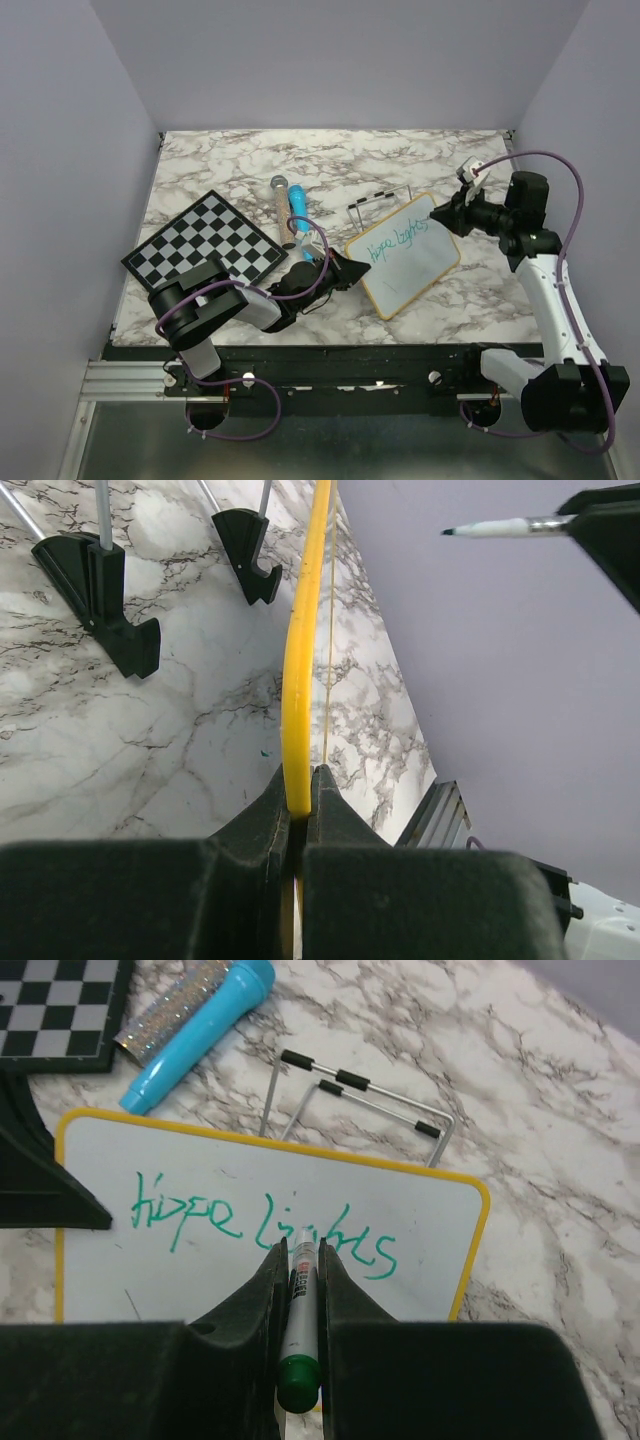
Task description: Write a sentence on the whiteboard
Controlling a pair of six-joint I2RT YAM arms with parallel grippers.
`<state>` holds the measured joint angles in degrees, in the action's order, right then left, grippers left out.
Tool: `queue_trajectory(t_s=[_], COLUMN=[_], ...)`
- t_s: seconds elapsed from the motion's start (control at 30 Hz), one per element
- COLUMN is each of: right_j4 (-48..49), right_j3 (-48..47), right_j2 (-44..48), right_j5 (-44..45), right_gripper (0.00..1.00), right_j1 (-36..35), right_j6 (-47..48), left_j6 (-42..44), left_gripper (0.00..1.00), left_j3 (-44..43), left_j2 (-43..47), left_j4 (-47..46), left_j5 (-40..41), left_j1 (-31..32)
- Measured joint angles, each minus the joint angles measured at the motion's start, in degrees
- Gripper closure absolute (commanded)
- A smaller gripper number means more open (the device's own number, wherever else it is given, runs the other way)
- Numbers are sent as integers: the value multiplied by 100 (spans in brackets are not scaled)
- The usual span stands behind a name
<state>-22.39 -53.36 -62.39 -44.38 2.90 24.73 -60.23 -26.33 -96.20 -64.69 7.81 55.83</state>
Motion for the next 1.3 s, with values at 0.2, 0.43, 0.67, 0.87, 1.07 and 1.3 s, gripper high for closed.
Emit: queue_trajectory(t_s=[0.2, 0.43, 0.67, 0.87, 1.07, 1.3], right_j4=[-153, -505, -798, -984, -1073, -1082], right_j3=[-57, 214, 409, 442, 494, 616], right_j2=[402, 470, 640, 643, 643, 680], right_j5=[-608, -1187, -1408, -1462, -1467, -1399], right_gripper=[99, 99, 100, 99, 99, 99], right_j1=[0, -13, -70, -109, -168, -372], right_j6=[-83, 81, 369, 597, 730, 855], left_j6=[-7, -79, -131, -168, -199, -289], left_gripper=[100, 100, 100, 100, 100, 100], left_j3=[-2, -2, -24, -48, -79, -98], left_j2=[0, 0, -2, -24, -37, -61], left_j4=[0, 9, 42, 52, 66, 70], left_j5=[2, 13, 48, 76, 76, 133], left_j1=[0, 2, 17, 44, 55, 79])
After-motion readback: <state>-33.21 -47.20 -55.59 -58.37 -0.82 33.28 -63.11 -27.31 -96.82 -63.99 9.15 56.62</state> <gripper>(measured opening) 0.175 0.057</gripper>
